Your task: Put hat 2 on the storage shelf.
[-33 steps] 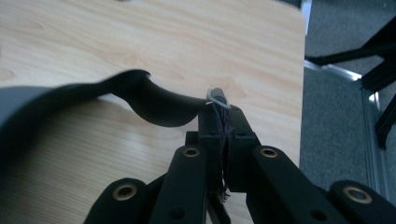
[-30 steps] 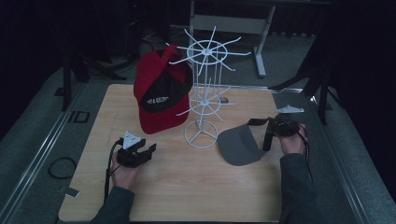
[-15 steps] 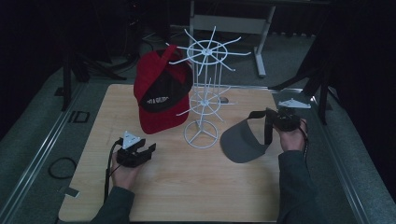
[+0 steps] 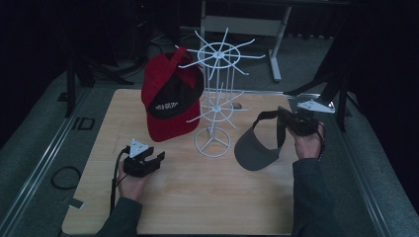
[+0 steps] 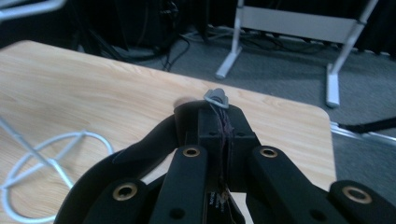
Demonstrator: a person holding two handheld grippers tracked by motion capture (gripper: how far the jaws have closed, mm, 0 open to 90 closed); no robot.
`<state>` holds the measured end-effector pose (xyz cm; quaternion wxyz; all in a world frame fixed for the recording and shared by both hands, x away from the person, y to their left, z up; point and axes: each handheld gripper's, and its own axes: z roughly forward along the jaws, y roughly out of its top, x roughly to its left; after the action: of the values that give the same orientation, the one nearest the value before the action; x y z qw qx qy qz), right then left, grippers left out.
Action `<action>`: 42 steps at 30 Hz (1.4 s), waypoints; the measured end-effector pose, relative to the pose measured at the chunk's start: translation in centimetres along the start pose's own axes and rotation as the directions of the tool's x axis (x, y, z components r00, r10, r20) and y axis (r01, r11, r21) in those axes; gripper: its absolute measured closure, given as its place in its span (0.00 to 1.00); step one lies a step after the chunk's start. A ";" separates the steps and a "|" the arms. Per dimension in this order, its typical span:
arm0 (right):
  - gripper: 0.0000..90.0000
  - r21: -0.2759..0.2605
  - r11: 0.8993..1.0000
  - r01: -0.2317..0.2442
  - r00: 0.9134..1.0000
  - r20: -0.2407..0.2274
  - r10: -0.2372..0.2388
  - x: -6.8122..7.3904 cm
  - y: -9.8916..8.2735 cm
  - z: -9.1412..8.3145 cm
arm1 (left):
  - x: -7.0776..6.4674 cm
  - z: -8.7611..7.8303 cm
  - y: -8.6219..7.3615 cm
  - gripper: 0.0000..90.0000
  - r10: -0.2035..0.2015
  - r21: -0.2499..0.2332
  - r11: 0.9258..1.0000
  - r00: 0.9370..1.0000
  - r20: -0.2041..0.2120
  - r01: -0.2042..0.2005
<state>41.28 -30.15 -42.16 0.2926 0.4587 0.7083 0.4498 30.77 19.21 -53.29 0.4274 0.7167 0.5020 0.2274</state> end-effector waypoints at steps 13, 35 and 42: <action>0.98 -0.075 0.996 0.045 0.996 -0.071 -0.050 2.0 1.9 -1.7 | 0.0 0.1 0.0 0.55 0.001 0.002 1.000 1.000 -0.002 -0.001; 0.98 -0.151 0.984 0.090 0.985 -0.130 -0.110 3.9 3.6 -3.9 | 0.0 0.1 -0.1 0.55 0.004 0.002 1.000 1.000 -0.004 -0.004; 0.98 -0.168 0.983 0.070 0.982 -0.162 -0.097 3.7 3.7 -4.2 | 0.0 0.1 -0.1 0.55 0.003 0.001 1.000 1.000 -0.003 -0.003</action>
<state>37.71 -27.66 -37.01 0.2863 0.3634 0.7104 0.5304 30.78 19.19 -53.37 0.4260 0.7175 0.5014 0.2289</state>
